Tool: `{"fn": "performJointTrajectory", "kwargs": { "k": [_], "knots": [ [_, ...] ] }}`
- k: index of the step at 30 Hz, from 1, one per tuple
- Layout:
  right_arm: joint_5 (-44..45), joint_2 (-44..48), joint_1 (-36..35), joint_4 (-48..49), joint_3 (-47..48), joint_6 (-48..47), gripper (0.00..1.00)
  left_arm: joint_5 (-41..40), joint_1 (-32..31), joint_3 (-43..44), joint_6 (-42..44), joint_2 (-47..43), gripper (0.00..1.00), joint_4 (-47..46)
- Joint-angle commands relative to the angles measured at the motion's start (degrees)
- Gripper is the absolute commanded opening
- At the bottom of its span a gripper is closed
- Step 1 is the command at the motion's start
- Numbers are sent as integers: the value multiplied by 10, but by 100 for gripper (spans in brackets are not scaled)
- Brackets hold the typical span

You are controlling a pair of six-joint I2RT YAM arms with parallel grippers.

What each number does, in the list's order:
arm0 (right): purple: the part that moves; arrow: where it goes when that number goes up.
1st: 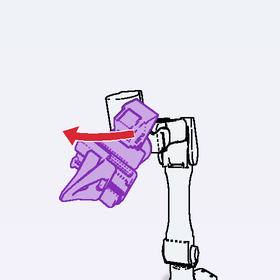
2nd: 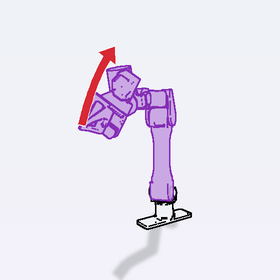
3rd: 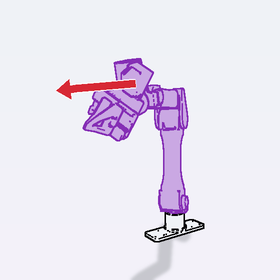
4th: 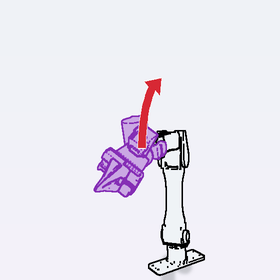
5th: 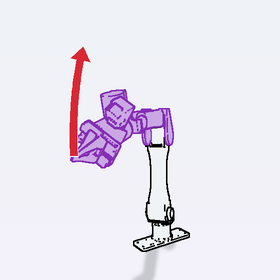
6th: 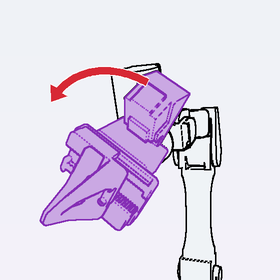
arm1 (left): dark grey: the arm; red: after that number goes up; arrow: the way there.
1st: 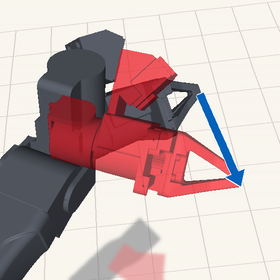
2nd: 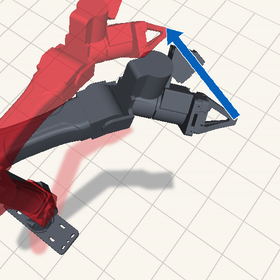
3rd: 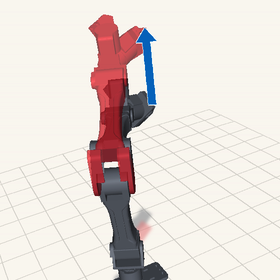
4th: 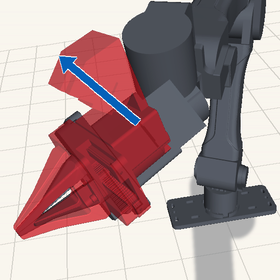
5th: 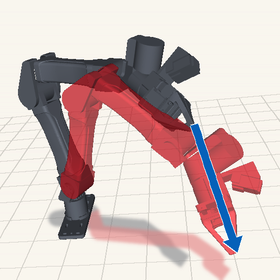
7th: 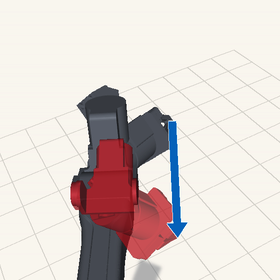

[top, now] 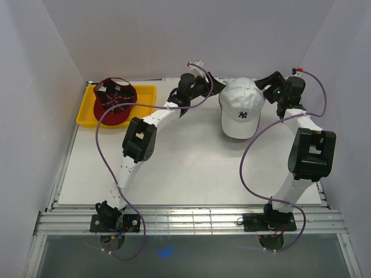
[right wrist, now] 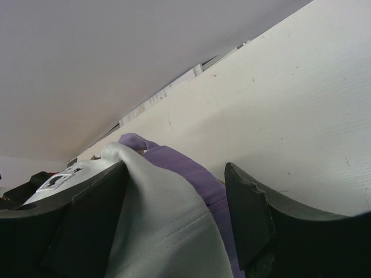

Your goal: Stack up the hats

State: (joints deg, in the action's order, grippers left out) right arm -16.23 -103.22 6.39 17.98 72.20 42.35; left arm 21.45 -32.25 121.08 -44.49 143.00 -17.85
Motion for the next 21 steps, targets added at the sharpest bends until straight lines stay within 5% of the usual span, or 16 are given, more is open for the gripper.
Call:
{"fn": "performJointTrajectory", "kwargs": {
  "k": [1, 21],
  "knots": [
    [-19, -22, -11, -89, -16, -29, 73, -10, -8, -19, 44, -43, 63, 62],
    [-43, -22, 5, -160, 141, 12, 82, -12, 14, 28, 102, -116, 67, 94]
  ]
}}
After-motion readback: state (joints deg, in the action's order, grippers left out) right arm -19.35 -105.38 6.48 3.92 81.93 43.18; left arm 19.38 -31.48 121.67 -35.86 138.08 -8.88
